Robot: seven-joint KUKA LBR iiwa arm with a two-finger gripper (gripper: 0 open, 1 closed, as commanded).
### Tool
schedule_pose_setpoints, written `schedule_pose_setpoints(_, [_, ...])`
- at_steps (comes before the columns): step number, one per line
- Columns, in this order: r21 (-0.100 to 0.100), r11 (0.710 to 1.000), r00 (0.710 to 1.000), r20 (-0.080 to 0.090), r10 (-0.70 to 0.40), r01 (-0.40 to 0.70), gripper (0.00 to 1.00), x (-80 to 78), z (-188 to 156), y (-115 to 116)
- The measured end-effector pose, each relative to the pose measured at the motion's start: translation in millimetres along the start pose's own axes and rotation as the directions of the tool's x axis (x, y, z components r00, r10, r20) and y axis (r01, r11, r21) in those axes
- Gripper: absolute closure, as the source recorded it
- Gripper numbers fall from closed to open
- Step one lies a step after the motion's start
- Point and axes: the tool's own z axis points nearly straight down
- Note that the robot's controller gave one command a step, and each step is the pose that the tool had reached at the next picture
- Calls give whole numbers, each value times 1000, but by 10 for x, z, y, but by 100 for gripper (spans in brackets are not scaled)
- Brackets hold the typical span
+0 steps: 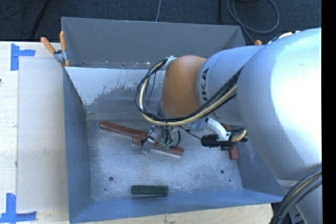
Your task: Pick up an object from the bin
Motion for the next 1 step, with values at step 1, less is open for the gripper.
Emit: schedule_pose_setpoints(1, [-1,983,983,1,-181,181,100,-393,-1459,-375])
